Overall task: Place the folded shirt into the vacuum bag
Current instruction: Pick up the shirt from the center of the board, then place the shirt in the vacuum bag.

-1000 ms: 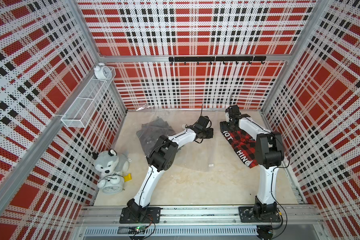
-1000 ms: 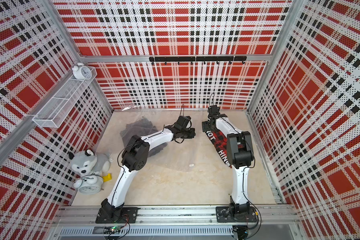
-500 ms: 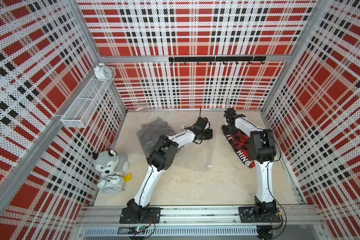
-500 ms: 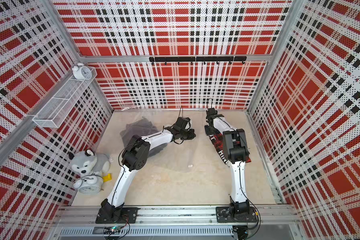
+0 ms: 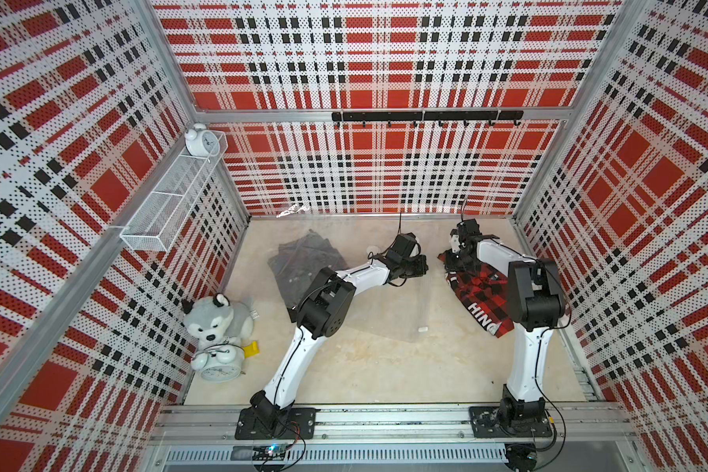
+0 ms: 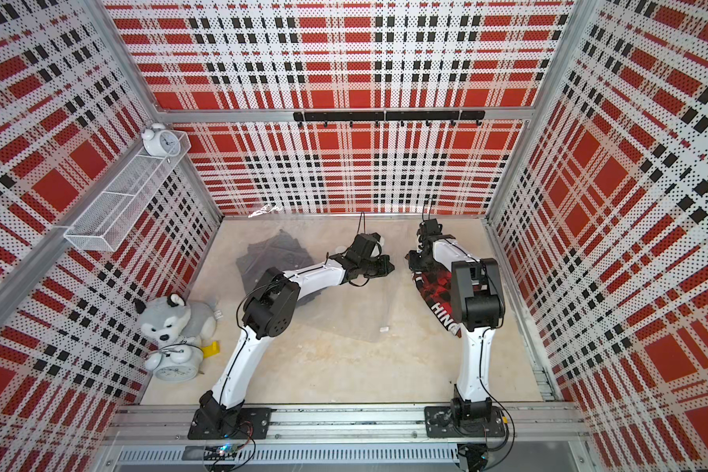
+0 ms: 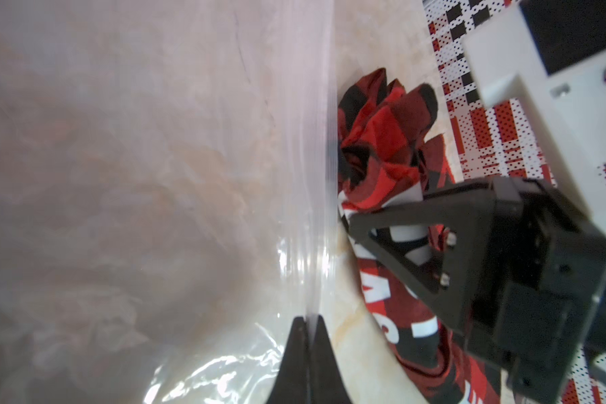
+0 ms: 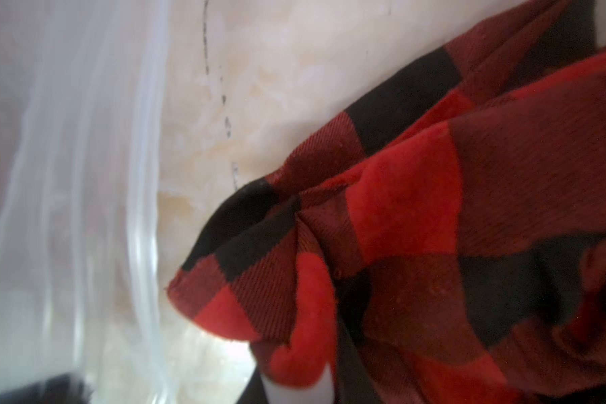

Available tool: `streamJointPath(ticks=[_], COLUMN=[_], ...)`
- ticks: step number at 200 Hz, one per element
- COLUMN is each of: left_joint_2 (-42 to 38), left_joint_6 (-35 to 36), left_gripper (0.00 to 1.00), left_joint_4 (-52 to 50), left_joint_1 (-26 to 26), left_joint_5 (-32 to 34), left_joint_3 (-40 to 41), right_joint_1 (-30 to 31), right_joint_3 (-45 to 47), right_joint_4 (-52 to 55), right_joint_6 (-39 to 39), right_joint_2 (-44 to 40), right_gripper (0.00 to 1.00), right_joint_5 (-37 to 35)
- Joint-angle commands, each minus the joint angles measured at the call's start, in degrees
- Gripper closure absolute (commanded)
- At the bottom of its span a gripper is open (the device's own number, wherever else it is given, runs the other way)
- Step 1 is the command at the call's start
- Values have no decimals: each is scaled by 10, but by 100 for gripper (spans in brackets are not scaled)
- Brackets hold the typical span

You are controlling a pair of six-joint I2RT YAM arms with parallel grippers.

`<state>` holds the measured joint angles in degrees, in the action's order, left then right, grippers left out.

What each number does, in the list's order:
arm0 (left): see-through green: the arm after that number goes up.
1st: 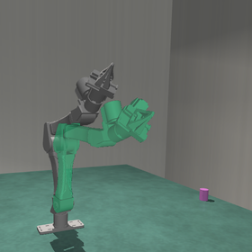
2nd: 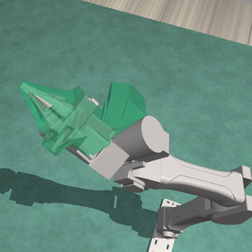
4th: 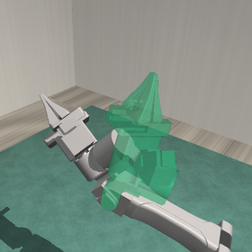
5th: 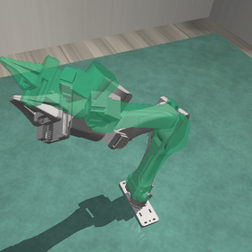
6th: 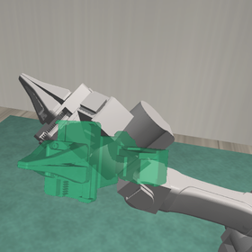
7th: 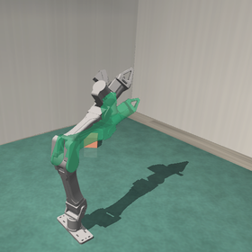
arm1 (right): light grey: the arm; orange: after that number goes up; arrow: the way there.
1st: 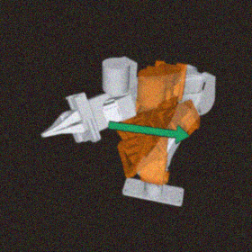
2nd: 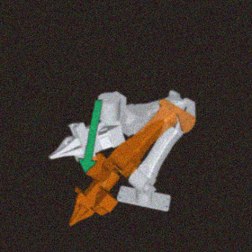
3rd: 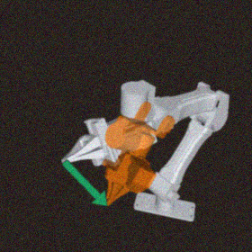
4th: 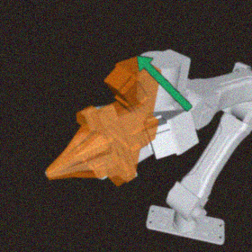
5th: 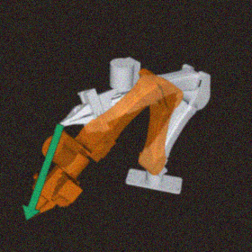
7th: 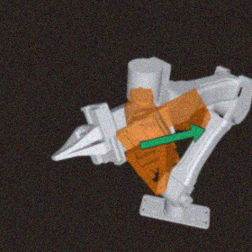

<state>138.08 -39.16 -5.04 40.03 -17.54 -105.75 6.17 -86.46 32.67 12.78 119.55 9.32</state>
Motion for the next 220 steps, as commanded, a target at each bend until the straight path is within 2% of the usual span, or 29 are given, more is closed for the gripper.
streamJointPath(ticks=[1, 35, 72, 87, 113, 177, 220], left_joint_2=[11, 14, 9, 11, 11, 4, -8], left_joint_6=[-26, -33, -33, -33, -33, -27, -27], left_gripper=[100, 100, 100, 100, 100, 100, 100], left_joint_4=[43, 49, 52, 51, 52, 45, 53], left_joint_1=[11, 13, 12, 12, 14, 12, 9], left_joint_5=[0, 13, 26, 25, 23, 20, 16], left_joint_3=[6, 11, 24, 25, 29, 33, 47], right_joint_1=[-7, -15, -17, -19, -17, -6, 29], right_joint_3=[47, 105, 125, 138, 154, 157, 143], right_joint_4=[-46, -77, -86, -105, -151, -189, -233], right_joint_6=[44, 74, 97, 108, 131, 174, 204], right_joint_2=[-66, -132, -168, -184, -203, -212, -154], right_gripper=[100, 100, 100, 100, 100, 100, 100], right_joint_5=[61, 58, 37, 50, 113, 95, 109])
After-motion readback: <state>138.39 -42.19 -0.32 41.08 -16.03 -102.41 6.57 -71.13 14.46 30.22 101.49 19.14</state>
